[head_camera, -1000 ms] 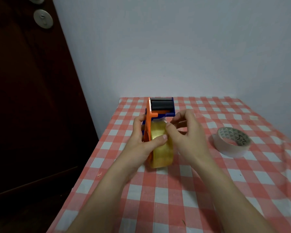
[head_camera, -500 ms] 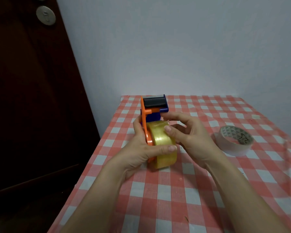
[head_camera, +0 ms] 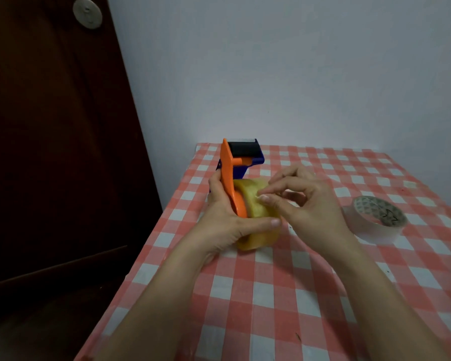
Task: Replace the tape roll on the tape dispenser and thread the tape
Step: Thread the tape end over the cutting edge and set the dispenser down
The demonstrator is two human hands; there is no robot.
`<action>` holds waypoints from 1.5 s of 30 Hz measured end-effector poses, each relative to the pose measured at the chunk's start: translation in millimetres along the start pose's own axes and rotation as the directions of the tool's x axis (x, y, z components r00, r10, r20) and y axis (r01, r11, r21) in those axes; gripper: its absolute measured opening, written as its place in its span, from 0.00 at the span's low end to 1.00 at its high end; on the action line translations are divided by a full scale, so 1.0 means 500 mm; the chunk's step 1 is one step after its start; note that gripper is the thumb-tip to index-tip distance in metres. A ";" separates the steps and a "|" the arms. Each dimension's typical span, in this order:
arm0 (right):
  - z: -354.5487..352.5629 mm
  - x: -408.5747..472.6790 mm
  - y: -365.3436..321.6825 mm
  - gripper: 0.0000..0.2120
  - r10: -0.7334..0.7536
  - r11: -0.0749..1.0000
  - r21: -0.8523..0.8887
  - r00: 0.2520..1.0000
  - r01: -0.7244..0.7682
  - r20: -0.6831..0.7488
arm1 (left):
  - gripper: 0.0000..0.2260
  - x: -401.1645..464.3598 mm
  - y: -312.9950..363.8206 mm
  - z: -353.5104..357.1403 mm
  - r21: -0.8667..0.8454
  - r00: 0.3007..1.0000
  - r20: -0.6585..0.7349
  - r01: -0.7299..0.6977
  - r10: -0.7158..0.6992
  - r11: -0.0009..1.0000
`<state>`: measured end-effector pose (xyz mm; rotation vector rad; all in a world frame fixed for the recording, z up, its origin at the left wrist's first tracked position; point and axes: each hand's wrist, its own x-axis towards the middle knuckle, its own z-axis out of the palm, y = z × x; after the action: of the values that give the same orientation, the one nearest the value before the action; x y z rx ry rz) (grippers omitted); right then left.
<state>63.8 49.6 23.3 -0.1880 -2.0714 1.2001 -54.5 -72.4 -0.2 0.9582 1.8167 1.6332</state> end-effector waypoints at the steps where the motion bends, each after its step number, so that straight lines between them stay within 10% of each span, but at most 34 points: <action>1: 0.002 0.000 0.002 0.05 -0.032 0.998 -0.047 0.999 0.032 -0.011 | 0.55 0.001 -0.001 0.000 -0.013 1.000 0.003 0.004 -0.004 1.000; 11: 0.008 0.001 0.007 0.02 -0.400 0.888 -0.264 0.916 0.376 -0.040 | 0.51 -0.008 0.001 0.018 -0.005 0.994 0.107 -0.005 0.006 1.000; 25: 0.013 -0.002 0.004 0.05 -0.440 0.871 -0.289 0.892 0.397 -0.105 | 0.44 -0.019 0.004 0.029 -0.129 0.983 0.182 0.006 0.018 0.992; 31: 0.017 -0.006 -0.003 0.07 -0.365 0.922 -0.217 0.907 0.321 -0.211 | 0.57 -0.018 0.007 0.024 0.166 0.991 0.125 -0.075 0.054 0.983; 45: 0.016 -0.004 -0.011 0.07 -0.420 0.903 -0.202 0.877 0.379 -0.231 | 0.44 -0.013 0.012 0.020 -0.048 0.979 0.203 0.038 -0.027 0.998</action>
<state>61.2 39.9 24.4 0.0129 -1.8420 0.7210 -41.8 -70.9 3.6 1.0266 1.6374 1.4969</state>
